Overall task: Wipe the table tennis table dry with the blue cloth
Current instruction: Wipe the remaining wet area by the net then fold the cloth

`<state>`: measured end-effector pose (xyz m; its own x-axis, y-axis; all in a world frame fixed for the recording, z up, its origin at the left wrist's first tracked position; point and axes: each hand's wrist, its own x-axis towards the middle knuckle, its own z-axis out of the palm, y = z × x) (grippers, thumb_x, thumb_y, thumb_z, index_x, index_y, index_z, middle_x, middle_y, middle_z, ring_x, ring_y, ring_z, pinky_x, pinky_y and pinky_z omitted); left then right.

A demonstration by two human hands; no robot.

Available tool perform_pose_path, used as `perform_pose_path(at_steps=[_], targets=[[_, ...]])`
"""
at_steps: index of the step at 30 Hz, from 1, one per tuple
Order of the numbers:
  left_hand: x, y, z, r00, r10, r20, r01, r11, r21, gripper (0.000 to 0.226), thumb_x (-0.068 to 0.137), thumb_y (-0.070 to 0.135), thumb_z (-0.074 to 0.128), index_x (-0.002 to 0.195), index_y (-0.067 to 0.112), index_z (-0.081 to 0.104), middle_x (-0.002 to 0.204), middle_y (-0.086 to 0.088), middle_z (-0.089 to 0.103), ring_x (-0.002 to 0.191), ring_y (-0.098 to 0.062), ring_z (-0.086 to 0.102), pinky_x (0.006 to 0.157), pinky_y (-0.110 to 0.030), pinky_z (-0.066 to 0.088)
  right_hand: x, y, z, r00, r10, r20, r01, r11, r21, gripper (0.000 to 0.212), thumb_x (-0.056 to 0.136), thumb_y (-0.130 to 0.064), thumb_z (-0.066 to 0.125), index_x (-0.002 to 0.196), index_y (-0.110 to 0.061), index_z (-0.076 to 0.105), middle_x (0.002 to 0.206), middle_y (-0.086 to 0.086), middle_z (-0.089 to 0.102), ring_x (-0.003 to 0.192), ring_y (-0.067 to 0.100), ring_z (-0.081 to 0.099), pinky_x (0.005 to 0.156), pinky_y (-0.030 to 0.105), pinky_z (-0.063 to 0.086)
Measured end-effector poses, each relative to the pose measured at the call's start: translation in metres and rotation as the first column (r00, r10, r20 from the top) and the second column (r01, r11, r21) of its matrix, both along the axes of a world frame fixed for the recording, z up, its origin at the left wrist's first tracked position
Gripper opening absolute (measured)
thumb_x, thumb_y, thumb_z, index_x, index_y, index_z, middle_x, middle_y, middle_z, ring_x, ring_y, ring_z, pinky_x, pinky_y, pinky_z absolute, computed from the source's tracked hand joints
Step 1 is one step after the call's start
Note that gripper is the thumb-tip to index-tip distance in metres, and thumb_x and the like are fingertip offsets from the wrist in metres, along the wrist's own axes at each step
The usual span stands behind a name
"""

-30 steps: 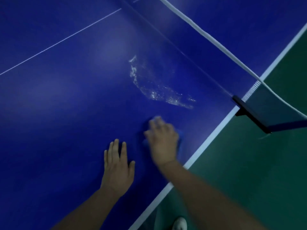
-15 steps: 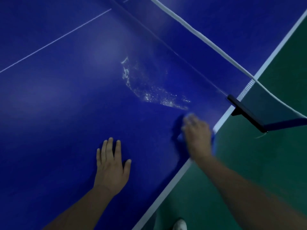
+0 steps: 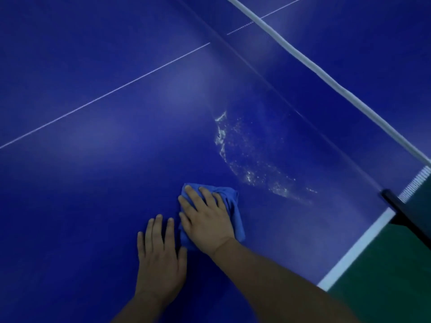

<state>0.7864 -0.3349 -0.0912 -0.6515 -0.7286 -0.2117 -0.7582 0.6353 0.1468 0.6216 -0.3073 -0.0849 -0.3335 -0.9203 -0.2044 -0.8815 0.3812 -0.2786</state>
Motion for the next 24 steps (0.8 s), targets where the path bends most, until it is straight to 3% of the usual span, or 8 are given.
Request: perform_pose_path(at_steps=[2,6,10,15,24], targets=[[-0.012,-0.010,0.001,1.000,0.012,0.014,-0.012,1.000,-0.006,0.070,0.096,0.049,0.028,0.152,0.008,0.035,0.160,-0.015,0.023,0.150,-0.032,0.016,0.119,-0.050,0.005,-0.014,-0.032,0.003,0.999,-0.045,0.020,0.046,0.999,-0.017,0.052,0.104,-0.047,0.027,0.147,-0.027,0.049,0.161,-0.004,0.034,0.145,0.027,0.033,0.117,0.052,0.031],[-0.043,-0.033,0.005,1.000,0.009,0.021,-0.009,0.999,-0.033,0.069,0.097,0.052,0.028,0.145,0.005,0.045,0.158,-0.018,0.030,0.148,-0.035,0.021,0.117,-0.052,0.010,-0.047,-0.087,0.011,0.990,-0.075,0.121,0.069,0.996,0.050,0.060,0.106,-0.055,0.023,0.159,-0.027,0.023,0.169,-0.006,0.004,0.154,0.027,0.003,0.122,0.051,0.001],[-0.084,-0.063,0.002,0.996,0.084,0.036,-0.082,0.995,-0.054,0.084,0.098,0.068,0.013,0.148,0.008,0.042,0.158,-0.020,0.031,0.148,-0.034,0.019,0.117,-0.052,0.008,-0.079,-0.136,0.012,0.990,-0.103,0.096,0.100,0.994,0.036,0.069,0.103,-0.063,0.022,0.160,-0.025,0.019,0.169,-0.003,0.000,0.153,0.029,0.001,0.122,0.052,0.000],[-0.100,-0.070,0.000,0.991,0.063,0.118,-0.051,0.994,-0.101,0.087,0.096,0.073,0.012,0.156,0.011,0.028,0.157,-0.022,0.026,0.145,-0.038,0.024,0.116,-0.055,0.012,-0.110,-0.170,0.007,0.982,-0.179,0.061,0.179,0.984,0.005,0.058,0.106,-0.053,0.025,0.159,-0.027,0.024,0.168,-0.004,0.006,0.153,0.029,0.006,0.122,0.053,0.003],[-0.097,-0.070,0.005,0.984,0.082,0.156,-0.072,0.995,-0.065,0.092,0.093,0.076,0.006,0.159,0.012,0.019,0.162,-0.022,0.017,0.150,-0.039,0.012,0.120,-0.058,0.014,-0.143,-0.078,0.009,0.935,-0.354,-0.003,0.354,0.934,0.040,0.051,0.108,-0.048,0.023,0.157,-0.032,0.028,0.168,-0.010,0.010,0.151,0.026,0.012,0.120,0.051,0.007]])
